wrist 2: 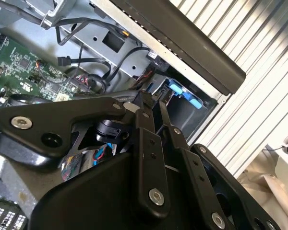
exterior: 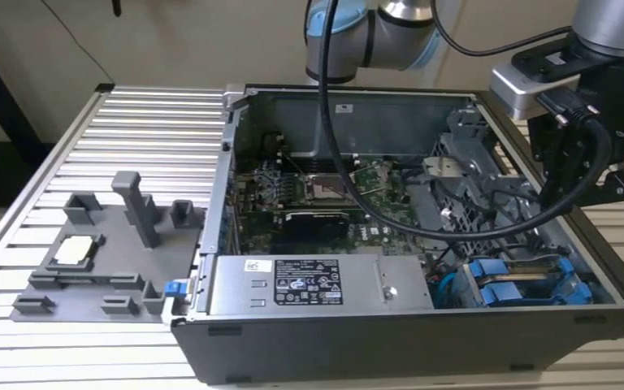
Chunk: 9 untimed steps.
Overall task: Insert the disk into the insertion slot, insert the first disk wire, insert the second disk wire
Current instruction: 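Insert the first disk wire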
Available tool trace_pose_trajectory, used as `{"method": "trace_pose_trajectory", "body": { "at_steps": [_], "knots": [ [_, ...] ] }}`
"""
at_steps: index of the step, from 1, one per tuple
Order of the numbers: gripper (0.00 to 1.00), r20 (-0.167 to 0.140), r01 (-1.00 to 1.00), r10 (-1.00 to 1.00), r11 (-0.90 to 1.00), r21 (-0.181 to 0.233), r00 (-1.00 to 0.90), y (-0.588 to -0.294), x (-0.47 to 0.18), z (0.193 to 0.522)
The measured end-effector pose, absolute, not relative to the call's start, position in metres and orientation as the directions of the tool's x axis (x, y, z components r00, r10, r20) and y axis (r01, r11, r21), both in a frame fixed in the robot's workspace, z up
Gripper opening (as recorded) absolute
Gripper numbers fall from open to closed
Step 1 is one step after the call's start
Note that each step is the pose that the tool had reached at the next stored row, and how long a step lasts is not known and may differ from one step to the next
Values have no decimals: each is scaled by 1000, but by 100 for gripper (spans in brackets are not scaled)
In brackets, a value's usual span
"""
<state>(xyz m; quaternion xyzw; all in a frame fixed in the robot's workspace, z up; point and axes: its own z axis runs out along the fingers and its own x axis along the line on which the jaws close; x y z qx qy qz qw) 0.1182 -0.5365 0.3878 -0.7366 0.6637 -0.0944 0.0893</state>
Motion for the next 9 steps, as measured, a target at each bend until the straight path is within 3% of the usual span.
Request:
{"method": "trace_pose_trajectory", "body": {
  "at_steps": [3,9],
  "knots": [
    [19,20,-963,-995,-103,-247,101,-537,120,388],
    [19,16,-976,-995,-104,-190,102,-540,130,387]
  ]
}}
